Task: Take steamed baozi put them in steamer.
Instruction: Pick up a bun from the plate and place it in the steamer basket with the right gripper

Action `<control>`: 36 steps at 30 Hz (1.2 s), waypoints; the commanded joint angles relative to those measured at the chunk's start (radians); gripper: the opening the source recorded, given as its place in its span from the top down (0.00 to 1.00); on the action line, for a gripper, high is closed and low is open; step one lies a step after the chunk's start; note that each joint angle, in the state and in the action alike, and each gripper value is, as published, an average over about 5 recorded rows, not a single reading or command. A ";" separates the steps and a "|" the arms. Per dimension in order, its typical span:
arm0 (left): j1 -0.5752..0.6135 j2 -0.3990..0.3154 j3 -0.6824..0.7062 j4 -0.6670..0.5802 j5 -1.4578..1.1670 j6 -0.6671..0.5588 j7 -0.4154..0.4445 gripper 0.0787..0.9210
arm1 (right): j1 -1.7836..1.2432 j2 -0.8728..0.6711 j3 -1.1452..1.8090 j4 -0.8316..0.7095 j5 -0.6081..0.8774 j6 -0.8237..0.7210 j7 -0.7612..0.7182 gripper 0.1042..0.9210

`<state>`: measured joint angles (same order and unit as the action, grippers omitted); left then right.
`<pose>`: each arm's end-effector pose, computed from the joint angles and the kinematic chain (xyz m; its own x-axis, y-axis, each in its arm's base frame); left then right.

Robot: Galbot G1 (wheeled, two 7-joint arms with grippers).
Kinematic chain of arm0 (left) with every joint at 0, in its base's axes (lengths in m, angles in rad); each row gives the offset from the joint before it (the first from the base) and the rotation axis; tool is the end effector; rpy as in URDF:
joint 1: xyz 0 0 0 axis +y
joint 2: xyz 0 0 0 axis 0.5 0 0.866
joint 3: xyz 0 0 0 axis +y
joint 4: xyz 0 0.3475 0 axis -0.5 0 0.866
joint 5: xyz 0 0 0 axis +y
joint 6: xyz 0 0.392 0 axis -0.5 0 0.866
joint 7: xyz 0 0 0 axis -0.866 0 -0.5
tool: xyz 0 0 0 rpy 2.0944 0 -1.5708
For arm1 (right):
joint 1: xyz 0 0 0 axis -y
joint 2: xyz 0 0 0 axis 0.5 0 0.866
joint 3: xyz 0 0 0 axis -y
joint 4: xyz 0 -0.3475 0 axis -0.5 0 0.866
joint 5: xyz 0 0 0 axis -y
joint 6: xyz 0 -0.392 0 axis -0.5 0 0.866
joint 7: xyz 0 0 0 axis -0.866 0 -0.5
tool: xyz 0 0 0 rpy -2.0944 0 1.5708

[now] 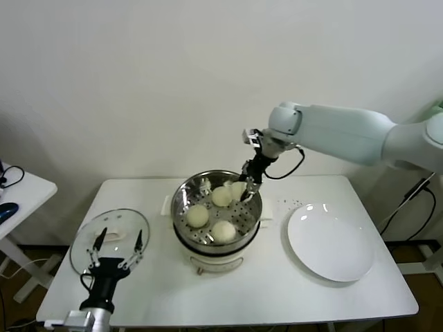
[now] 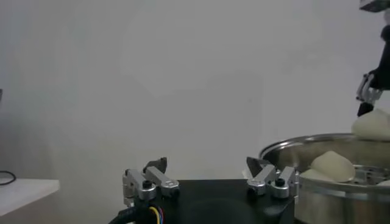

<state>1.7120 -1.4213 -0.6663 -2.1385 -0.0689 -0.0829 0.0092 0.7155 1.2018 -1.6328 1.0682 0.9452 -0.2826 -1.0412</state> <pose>0.1784 0.0669 -0.3027 -0.9998 -0.0182 0.0015 -0.0178 0.9905 0.1361 0.6286 0.0736 -0.0713 0.0146 -0.3529 0.9355 -0.9955 -0.0924 -0.0193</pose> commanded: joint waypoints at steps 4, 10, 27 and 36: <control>0.004 0.001 -0.003 0.007 -0.004 -0.005 0.000 0.12 | -0.056 0.080 -0.057 -0.030 0.011 -0.004 0.006 0.39; -0.001 0.000 0.000 0.007 -0.004 -0.003 0.000 0.12 | -0.063 0.068 -0.071 -0.039 -0.011 -0.002 0.005 0.39; 0.001 0.003 -0.002 0.015 -0.008 -0.008 0.001 0.12 | -0.085 0.065 -0.065 -0.048 -0.039 0.001 0.015 0.39; 0.002 0.004 -0.002 0.016 -0.009 -0.009 0.001 0.12 | -0.080 0.051 -0.048 -0.038 -0.034 0.006 0.009 0.18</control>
<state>1.7143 -1.4193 -0.6693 -2.1228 -0.0786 -0.0916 0.0098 0.6349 1.2584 -1.6924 1.0266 0.9113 -0.2783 -1.0292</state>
